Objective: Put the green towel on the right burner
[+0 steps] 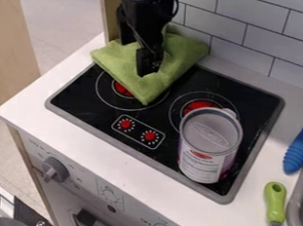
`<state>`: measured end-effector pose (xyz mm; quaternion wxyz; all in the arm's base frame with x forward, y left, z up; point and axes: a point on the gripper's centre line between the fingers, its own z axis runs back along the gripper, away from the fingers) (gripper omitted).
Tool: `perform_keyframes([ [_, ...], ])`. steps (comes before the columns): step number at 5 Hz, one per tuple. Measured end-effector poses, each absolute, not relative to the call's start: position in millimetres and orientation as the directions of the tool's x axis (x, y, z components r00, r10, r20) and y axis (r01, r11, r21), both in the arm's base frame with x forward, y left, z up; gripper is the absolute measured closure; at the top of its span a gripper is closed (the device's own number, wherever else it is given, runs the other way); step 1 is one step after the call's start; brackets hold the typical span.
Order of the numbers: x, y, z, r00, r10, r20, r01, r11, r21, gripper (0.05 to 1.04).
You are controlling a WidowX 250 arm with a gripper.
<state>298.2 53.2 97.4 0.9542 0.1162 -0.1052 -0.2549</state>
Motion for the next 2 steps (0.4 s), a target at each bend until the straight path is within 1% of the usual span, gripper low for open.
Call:
perform_keyframes([
  [1,293.8,51.9,87.6,0.859,-0.499,0.112,0.462,0.852,0.248,0.084],
  [2,292.7,49.5,81.5,0.933,-0.357,0.048,0.343,0.922,0.18,0.084],
])
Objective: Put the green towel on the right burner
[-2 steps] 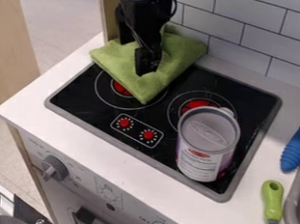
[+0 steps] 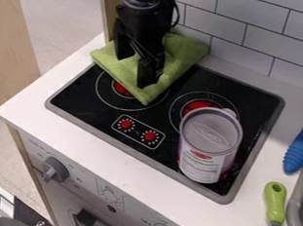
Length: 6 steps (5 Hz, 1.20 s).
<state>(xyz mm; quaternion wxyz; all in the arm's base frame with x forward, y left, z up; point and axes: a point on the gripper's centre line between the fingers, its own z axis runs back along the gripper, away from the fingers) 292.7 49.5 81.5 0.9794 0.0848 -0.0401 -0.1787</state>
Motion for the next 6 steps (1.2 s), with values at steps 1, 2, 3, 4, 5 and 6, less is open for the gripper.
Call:
perform_keyframes([
  [1,298.7,53.0,88.5,0.95,-0.311,0.038,0.298,0.935,0.19,0.084],
  [2,308.4,66.5,86.5,0.956,-0.29,0.054,0.272,0.937,0.221,0.115],
  [3,319.8,75.6,82.9,0.965,-0.238,0.108,0.2,0.939,0.28,0.374],
  [4,330.2,77.7,82.8,0.958,-0.219,0.185,0.164,0.947,0.275,0.669],
  [5,338.3,81.9,70.0,0.972,-0.19,0.136,0.149,0.952,0.266,0.899],
  [6,345.1,85.4,58.3,0.978,-0.184,0.101,0.151,0.951,0.271,1.022],
])
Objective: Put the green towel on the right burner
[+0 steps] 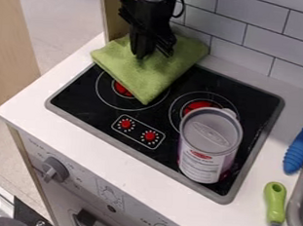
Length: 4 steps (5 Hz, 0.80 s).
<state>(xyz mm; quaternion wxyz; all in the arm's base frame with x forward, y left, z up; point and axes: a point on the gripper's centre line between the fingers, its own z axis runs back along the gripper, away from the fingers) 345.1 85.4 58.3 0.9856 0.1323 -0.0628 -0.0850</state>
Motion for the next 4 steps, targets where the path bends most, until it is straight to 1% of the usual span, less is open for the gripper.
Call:
perform_keyframes([
  [1,345.1,84.5,48.3,0.976,-0.204,0.072,0.179,0.948,0.263,1.031],
  [2,345.2,76.8,46.2,0.976,-0.203,0.079,0.181,0.958,0.221,1.031],
  [3,343.2,64.1,39.4,0.976,-0.204,0.07,0.187,0.962,0.197,1.031],
  [4,343.1,53.9,36.2,0.984,-0.157,0.082,0.134,0.963,0.235,1.031],
])
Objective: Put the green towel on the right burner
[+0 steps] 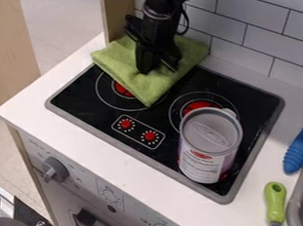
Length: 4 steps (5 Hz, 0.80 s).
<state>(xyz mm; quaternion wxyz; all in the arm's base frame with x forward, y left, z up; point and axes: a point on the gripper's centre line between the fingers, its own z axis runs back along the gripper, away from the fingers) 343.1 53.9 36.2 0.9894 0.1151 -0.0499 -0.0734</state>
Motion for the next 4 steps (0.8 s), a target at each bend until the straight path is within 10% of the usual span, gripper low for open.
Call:
perform_keyframes([
  [4,342.2,1.1,31.2,0.982,-0.09,0.167,0.058,0.98,0.19,1.031],
])
